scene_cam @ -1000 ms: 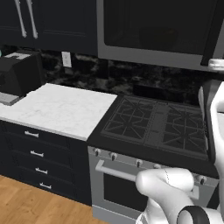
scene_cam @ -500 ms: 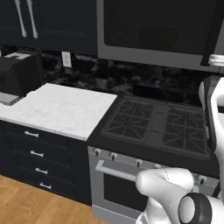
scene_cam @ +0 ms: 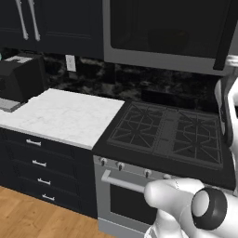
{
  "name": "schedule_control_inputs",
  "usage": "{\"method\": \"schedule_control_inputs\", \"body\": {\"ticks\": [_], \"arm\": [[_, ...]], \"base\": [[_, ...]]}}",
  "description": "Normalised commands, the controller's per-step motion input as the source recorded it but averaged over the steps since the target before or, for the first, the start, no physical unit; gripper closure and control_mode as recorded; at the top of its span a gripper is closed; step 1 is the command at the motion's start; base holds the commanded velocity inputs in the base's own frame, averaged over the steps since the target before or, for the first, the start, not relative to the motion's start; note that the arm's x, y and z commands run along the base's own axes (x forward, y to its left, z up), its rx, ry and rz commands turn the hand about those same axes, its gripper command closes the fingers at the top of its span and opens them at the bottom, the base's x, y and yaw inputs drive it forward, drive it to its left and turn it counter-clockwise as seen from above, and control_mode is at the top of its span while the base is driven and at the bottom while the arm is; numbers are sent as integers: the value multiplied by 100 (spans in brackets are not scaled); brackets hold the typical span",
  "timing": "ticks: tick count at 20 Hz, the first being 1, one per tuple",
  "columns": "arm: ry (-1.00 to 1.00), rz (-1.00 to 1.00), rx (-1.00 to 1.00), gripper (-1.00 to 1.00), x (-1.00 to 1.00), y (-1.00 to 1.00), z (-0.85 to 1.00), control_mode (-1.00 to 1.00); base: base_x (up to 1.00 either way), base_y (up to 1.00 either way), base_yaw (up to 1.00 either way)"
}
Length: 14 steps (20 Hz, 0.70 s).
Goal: Pick the corn from the sink and place it in the bowl. Then pick the bowl and place it in the microwave. Then close the microwave door and press the start button.
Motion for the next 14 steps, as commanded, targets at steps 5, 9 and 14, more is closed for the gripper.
{"method": "schedule_control_inputs", "body": {"ticks": [5, 9, 14], "arm": [[0, 2, 6, 100, 19, -47, 0, -100], [0, 2, 5, 100, 16, -45, 0, -100], [0, 1, 5, 100, 14, -39, 0, -100]], "base": [[0, 0, 0], [0, 0, 0], [0, 0, 0]]}}
